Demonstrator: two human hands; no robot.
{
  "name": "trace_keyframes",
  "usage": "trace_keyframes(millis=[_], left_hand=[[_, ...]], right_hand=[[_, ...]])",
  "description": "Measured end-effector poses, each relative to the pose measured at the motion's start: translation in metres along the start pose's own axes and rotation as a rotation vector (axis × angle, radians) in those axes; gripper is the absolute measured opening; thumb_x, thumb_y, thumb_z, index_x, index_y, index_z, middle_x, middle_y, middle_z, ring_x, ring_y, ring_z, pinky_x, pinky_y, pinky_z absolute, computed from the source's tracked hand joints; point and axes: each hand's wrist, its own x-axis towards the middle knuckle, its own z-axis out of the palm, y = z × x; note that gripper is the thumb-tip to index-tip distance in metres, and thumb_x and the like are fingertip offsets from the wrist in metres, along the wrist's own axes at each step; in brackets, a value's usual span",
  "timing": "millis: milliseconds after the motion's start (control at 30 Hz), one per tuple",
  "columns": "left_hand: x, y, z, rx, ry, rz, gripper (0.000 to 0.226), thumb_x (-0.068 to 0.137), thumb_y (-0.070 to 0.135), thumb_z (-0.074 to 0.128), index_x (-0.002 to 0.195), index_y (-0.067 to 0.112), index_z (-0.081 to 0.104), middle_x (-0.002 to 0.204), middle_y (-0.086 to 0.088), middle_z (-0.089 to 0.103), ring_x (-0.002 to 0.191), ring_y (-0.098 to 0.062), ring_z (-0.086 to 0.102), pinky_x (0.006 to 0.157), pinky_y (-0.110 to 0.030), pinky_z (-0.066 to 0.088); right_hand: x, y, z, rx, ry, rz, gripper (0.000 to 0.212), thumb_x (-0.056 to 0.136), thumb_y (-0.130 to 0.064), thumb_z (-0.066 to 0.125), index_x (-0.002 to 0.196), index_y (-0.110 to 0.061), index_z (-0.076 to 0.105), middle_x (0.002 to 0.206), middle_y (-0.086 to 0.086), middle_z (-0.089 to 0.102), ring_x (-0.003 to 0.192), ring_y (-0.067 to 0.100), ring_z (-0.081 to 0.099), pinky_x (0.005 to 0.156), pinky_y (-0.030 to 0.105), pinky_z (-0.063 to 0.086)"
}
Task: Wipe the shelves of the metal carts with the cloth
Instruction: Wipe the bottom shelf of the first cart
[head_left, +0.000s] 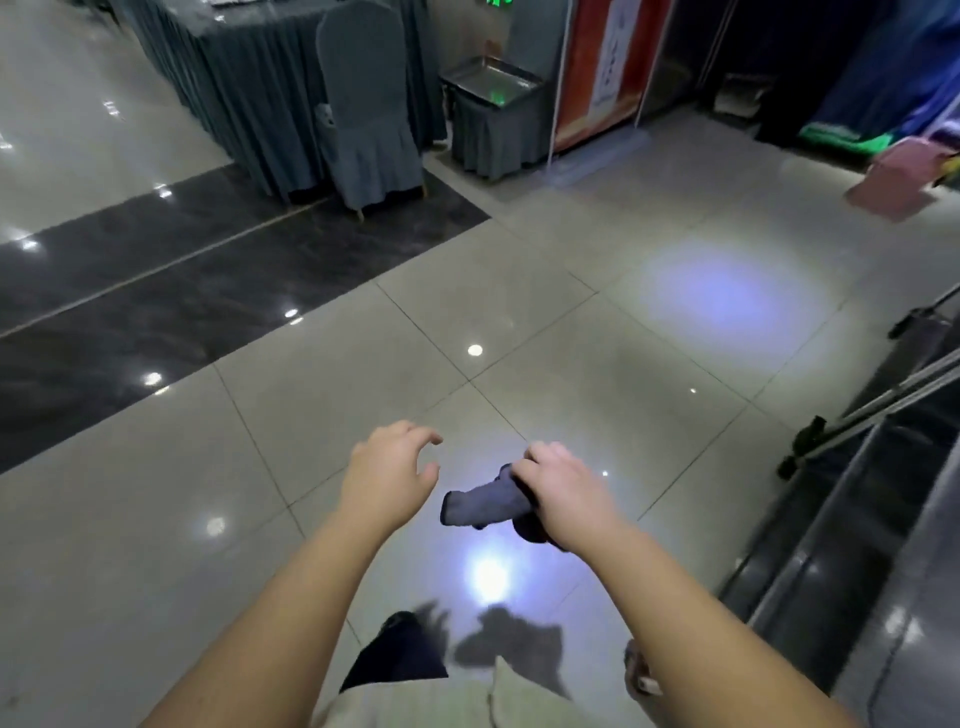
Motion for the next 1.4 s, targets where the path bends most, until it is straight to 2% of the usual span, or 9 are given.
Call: trace_keyframes(millis=[300,433,500,533,567,600,967,1167,1400], left_hand=[[0.245,0.076,0.013,0.099,-0.082,0.436,0.032,0.088,0.038,0.055,0.119,0.032,0.061,0.120,0.007,0.060,0.117,-0.020,0.052,0.091,-0.034,0.038],[0.336,0.151,0.020,0.152,-0.161,0.683,0.035,0.088,0.043,0.055,0.122,0.032,0.059,0.121,0.004,0.059,0.118,-0.021,0.050,0.093,-0.034,0.038],[0.365,0.202,0.026,0.157,-0.211,0.810,0.036,0.090,0.044,0.052,0.123,0.032,0.058,0.121,0.003,0.059,0.119,-0.022,0.049,0.092,-0.035,0.037],[0.375,0.228,0.030,0.158,-0.231,0.876,0.036,0.091,0.045,0.051,0.123,0.033,0.057,0.122,0.004,0.058,0.119,-0.023,0.049,0.092,-0.035,0.036],[0.383,0.255,0.035,0.163,-0.247,0.945,0.035,0.091,0.045,0.050,0.124,0.033,0.056,0.123,0.005,0.058,0.119,-0.023,0.049,0.092,-0.035,0.036],[0.390,0.283,0.041,0.165,-0.262,1.010,0.035,0.091,0.044,0.050,0.123,0.033,0.056,0.125,0.005,0.057,0.118,-0.023,0.049,0.092,-0.035,0.035],[0.432,0.542,0.116,0.249,-0.357,1.354,0.040,0.095,0.042,0.044,0.135,0.036,0.046,0.136,0.005,0.053,0.125,-0.020,0.045,0.103,-0.039,0.029],[0.451,0.624,0.159,0.293,-0.433,1.531,0.039,0.094,0.041,0.046,0.133,0.036,0.048,0.132,0.009,0.055,0.124,-0.018,0.044,0.106,-0.040,0.025],[0.457,0.710,0.234,0.266,-0.492,1.906,0.037,0.087,0.038,0.057,0.122,0.029,0.060,0.117,0.005,0.065,0.111,-0.022,0.056,0.092,-0.039,0.040]], right_hand=[[0.106,0.127,-0.033,0.235,0.115,0.426,0.034,0.067,-0.002,0.058,0.099,-0.014,0.063,0.093,0.004,0.043,0.096,0.027,0.045,0.068,0.036,0.036],[0.121,0.186,-0.048,0.482,0.215,0.757,0.014,0.067,-0.023,0.065,0.076,-0.031,0.059,0.081,-0.004,0.041,0.082,0.022,0.046,0.063,0.032,0.040],[0.118,0.215,-0.062,0.613,0.224,0.949,0.022,0.070,-0.028,0.069,0.062,-0.030,0.048,0.075,-0.002,0.042,0.074,0.027,0.032,0.057,0.025,0.035],[0.112,0.229,-0.067,0.646,0.246,1.023,0.025,0.073,-0.028,0.071,0.064,-0.028,0.049,0.076,-0.002,0.044,0.089,0.001,0.039,0.060,0.024,0.037],[0.103,0.243,-0.070,0.642,0.296,1.077,0.024,0.077,-0.029,0.073,0.069,-0.028,0.050,0.078,-0.003,0.048,0.080,0.017,0.058,0.064,0.025,0.040],[0.093,0.256,-0.074,0.624,0.356,1.120,0.021,0.079,-0.032,0.073,0.075,-0.025,0.053,0.080,-0.003,0.051,0.080,0.016,0.060,0.066,0.027,0.041],[0.000,0.408,-0.080,0.549,0.720,1.559,0.030,0.083,-0.035,0.070,0.109,-0.023,0.063,0.099,-0.006,0.048,0.085,0.010,0.051,0.074,0.025,0.042],[-0.004,0.450,-0.073,0.596,0.880,1.727,0.027,0.085,-0.033,0.069,0.110,-0.023,0.064,0.100,-0.007,0.044,0.091,0.012,0.048,0.077,0.024,0.040],[0.016,0.496,-0.041,0.589,1.090,2.094,0.030,0.076,-0.010,0.072,0.104,-0.020,0.067,0.092,-0.003,0.044,0.088,0.021,0.052,0.071,0.027,0.036]])
